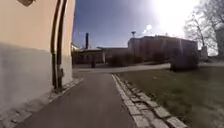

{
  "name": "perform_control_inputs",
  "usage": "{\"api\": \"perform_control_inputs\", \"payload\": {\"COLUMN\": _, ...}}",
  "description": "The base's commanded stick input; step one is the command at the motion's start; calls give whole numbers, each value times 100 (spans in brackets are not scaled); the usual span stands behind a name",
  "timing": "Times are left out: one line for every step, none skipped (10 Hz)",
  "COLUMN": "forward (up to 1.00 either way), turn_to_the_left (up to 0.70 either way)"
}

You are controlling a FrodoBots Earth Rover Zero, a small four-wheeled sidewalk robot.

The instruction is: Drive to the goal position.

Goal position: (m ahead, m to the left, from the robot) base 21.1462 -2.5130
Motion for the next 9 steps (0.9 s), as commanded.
{"api": "perform_control_inputs", "payload": {"forward": 70, "turn_to_the_left": 0}}
{"api": "perform_control_inputs", "payload": {"forward": 70, "turn_to_the_left": 0}}
{"api": "perform_control_inputs", "payload": {"forward": 70, "turn_to_the_left": 0}}
{"api": "perform_control_inputs", "payload": {"forward": 70, "turn_to_the_left": 0}}
{"api": "perform_control_inputs", "payload": {"forward": 70, "turn_to_the_left": 0}}
{"api": "perform_control_inputs", "payload": {"forward": 70, "turn_to_the_left": 0}}
{"api": "perform_control_inputs", "payload": {"forward": 70, "turn_to_the_left": 0}}
{"api": "perform_control_inputs", "payload": {"forward": 70, "turn_to_the_left": 0}}
{"api": "perform_control_inputs", "payload": {"forward": 70, "turn_to_the_left": 8}}
